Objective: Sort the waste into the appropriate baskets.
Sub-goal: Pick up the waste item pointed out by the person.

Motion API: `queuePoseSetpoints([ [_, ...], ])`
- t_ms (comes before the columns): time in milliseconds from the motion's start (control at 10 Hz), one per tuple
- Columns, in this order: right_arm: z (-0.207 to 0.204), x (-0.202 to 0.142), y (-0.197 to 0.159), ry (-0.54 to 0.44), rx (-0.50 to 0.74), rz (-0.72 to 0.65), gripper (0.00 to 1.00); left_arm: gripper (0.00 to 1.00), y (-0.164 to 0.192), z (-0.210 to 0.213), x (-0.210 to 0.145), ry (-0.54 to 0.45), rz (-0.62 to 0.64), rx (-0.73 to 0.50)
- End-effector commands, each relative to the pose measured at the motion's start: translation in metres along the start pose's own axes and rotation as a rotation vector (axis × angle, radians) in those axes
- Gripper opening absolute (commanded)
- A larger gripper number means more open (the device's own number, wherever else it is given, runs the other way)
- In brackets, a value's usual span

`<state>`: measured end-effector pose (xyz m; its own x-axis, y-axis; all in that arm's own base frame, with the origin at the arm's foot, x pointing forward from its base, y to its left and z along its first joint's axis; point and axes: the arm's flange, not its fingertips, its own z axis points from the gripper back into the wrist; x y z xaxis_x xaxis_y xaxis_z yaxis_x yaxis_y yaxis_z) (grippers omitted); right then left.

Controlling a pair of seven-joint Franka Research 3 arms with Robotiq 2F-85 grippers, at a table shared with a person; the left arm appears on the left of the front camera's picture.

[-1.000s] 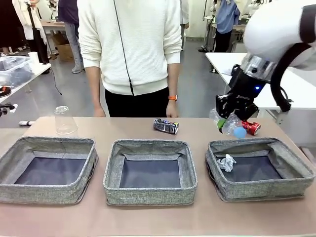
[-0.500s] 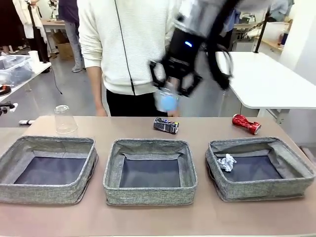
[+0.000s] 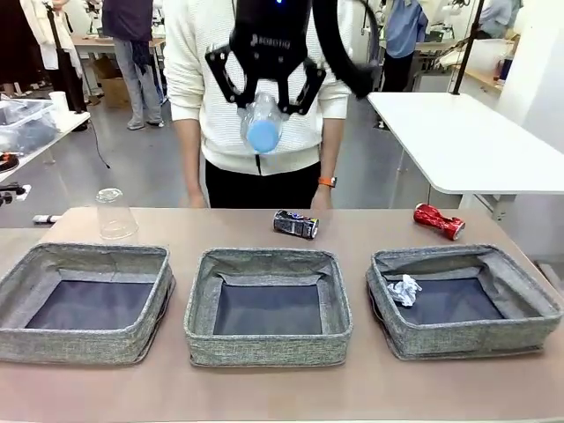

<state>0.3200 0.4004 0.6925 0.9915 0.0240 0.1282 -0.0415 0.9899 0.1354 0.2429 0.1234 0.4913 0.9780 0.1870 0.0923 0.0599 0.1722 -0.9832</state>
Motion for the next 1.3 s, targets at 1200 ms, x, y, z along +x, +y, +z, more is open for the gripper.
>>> queuePoseSetpoints([
  [1200, 0.061, 0.004, 0.005, -0.154, -0.012, 0.003, 0.22, 1.00, -0.004, -0.001, -0.001, -0.004, 0.003, -0.022],
])
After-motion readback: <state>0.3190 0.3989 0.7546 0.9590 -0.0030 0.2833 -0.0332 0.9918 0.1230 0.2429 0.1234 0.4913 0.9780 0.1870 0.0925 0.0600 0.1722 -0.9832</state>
